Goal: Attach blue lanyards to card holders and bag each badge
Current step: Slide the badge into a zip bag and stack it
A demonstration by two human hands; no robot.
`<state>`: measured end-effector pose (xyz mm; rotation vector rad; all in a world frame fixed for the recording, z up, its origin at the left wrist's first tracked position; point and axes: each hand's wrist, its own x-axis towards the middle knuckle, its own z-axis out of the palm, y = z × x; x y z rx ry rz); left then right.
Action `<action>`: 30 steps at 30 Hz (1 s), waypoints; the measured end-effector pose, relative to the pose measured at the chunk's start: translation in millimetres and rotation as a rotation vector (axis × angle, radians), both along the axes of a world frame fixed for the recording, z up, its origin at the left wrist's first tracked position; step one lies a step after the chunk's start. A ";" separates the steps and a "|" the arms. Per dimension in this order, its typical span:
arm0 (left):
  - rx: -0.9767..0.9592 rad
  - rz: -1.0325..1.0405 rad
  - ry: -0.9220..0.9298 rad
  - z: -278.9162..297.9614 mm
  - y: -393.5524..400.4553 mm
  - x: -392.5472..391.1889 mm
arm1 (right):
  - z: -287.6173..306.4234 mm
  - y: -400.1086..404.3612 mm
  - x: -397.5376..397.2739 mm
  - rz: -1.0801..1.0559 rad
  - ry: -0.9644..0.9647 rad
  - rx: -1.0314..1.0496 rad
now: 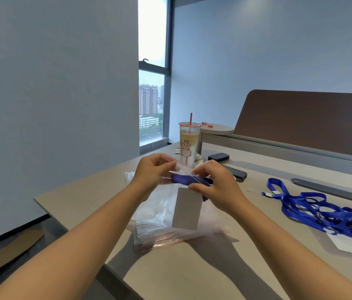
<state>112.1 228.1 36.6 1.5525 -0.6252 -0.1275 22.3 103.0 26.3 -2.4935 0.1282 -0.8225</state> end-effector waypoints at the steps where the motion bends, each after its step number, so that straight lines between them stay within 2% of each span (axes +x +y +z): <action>1: 0.003 0.006 -0.010 1.5 0.3 -0.2 | 0.5 -0.5 0.0 -0.010 -0.011 0.006; 7: -0.046 0.023 -0.036 8.7 1.4 -0.4 | 8.7 -3.1 1.4 -0.098 -0.016 0.028; 11: -0.197 0.089 0.074 16.4 7.3 6.1 | 8.7 -7.2 -2.9 -0.133 0.054 -0.027; 15: -0.259 0.158 0.109 18.1 15.0 12.5 | 10.7 -12.4 -6.0 -0.129 0.028 0.106; 17: -0.235 0.178 0.097 17.8 18.1 14.2 | 15.8 -13.7 -2.9 -0.116 -0.026 0.205; 21: -0.129 0.132 0.103 11.0 27.8 17.9 | 21.5 -10.4 4.6 -0.148 -0.086 0.225; 26: 0.088 0.082 0.123 -14.9 44.5 19.7 | 24.1 -6.6 13.5 -0.082 -0.174 0.430; 30: 0.009 0.164 0.140 -19.0 42.5 23.4 | 13.3 -7.0 20.5 -0.089 -0.154 0.658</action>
